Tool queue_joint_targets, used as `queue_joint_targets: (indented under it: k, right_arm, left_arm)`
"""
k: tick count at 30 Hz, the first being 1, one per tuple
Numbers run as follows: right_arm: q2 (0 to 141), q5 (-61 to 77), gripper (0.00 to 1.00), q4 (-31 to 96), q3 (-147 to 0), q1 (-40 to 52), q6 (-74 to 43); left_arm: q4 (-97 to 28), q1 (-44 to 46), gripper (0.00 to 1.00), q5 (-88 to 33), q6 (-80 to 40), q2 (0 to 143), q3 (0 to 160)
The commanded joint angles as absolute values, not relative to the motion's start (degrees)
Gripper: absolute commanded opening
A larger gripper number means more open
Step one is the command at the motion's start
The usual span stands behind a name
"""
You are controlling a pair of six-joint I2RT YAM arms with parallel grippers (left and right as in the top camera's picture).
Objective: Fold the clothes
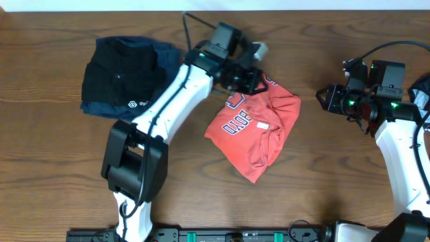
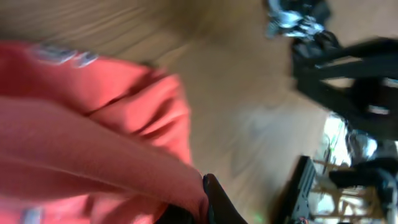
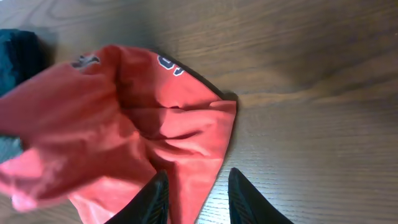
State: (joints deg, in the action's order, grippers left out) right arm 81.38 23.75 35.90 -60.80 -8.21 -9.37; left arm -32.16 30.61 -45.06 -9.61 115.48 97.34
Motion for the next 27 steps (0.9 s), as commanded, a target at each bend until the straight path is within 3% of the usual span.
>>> queue_joint_targets:
  k: [1, 2, 4, 8, 9, 13, 18, 21, 27]
  right_arm:
    - [81.34, 23.75, 0.30, 35.68, -61.34, -9.21, -8.27]
    - [81.34, 23.75, 0.30, 35.62, -61.34, -9.41, -8.29]
    - [81.34, 23.75, 0.30, 35.42, -61.34, -9.78, -8.29]
    - [81.34, 23.81, 0.33, 35.46, -61.34, -10.46, -8.29]
    - [81.34, 23.79, 0.33, 35.55, -61.34, -10.46, -8.27]
    - [81.34, 24.73, 0.39, 35.55, -61.34, -10.44, -8.25]
    - [81.34, 30.50, 0.41, 35.62, -61.32, -9.61, -4.40]
    - [81.58, 28.95, 0.60, 36.21, -60.90, -7.25, -4.34]
    - [86.43, 22.61, 0.65, 36.18, -59.46, -3.09, -3.73]
  left_arm:
    - [-29.54, 35.29, 0.06, -45.08, -9.89, 115.48, 98.10]
    - [-28.73, 36.64, 0.07, -43.81, -9.89, 115.70, 98.10]
    - [-27.90, 39.55, 0.17, -39.99, -9.32, 115.98, 98.10]
    - [-29.58, 42.19, 0.65, -33.63, -5.54, 115.59, 98.13]
    - [-30.17, 42.19, 0.71, -32.34, -4.95, 115.24, 98.13]
    - [-32.93, 40.53, 0.78, -27.94, -4.45, 113.40, 98.13]
    - [-36.53, 36.69, 0.79, -24.29, -4.47, 111.28, 98.13]
    - [-39.24, 34.17, 0.79, -24.34, -4.47, 110.37, 98.13]
    - [-47.66, 30.46, 0.79, -24.32, -4.47, 109.82, 98.13]
